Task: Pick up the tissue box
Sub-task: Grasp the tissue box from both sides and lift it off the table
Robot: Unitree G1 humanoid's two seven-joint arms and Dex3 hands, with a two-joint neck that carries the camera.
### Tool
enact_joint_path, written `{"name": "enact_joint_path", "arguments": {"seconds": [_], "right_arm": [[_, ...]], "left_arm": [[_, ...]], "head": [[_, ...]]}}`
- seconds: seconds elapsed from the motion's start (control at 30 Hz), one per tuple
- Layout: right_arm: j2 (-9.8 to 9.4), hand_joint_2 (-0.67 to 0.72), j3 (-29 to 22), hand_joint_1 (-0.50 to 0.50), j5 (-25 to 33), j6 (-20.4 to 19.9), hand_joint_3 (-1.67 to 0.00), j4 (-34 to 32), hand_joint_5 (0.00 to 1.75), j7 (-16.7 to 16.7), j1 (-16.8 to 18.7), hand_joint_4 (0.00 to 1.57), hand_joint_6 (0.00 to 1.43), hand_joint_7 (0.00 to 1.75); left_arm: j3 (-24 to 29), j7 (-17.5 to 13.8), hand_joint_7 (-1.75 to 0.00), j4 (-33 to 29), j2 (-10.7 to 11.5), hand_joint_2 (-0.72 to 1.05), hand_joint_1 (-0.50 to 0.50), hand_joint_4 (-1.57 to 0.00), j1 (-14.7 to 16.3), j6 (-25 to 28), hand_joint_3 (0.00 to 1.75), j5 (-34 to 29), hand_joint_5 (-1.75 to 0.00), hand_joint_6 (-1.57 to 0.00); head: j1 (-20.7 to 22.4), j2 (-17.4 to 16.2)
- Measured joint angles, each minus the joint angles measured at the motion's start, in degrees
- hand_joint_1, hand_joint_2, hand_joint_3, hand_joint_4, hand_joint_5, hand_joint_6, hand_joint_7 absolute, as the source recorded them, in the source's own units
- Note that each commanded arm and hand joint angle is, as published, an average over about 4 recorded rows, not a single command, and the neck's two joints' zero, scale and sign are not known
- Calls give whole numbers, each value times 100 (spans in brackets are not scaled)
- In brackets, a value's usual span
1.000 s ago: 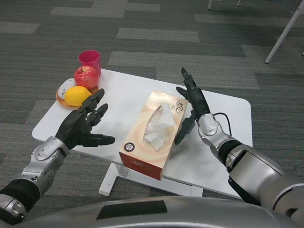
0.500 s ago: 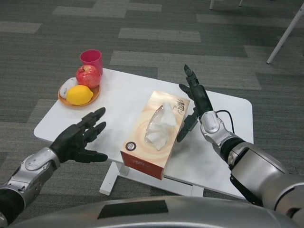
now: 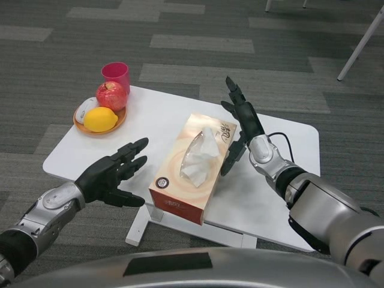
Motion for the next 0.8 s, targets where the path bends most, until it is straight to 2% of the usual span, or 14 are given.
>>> {"name": "enact_joint_path", "arguments": {"seconds": [0.17,0.27,0.33,0.5,0.8], "right_arm": [[28,72,85,-17,0,27,0,28,0,-39,-59,46,0,2],[35,72,87,-17,0,43,0,39,0,-45,-81,46,0,0],[36,72,87,-17,0,46,0,43,0,-48,-94,46,0,3],[37,72,88,-17,0,49,0,46,0,-73,-117,46,0,0],[42,72,89,-17,1,53,0,49,0,-102,-134,46,0,0]], "left_arm": [[-139,-30,0,-1,-6,87,50,0,-131,33,0,1,-10,0],[-191,-38,0,-2,-7,87,50,0,-154,45,7,1,-10,0],[-216,-41,0,-2,-7,87,50,0,-161,61,4,1,-10,0],[-320,-47,0,-4,-9,87,50,0,-239,95,0,0,-10,0],[-670,-61,0,-10,-43,87,50,0,-553,191,0,-13,-10,0]], "head": [[-33,-22],[-38,-34],[-41,-40],[-40,-42],[-54,-39]]}}
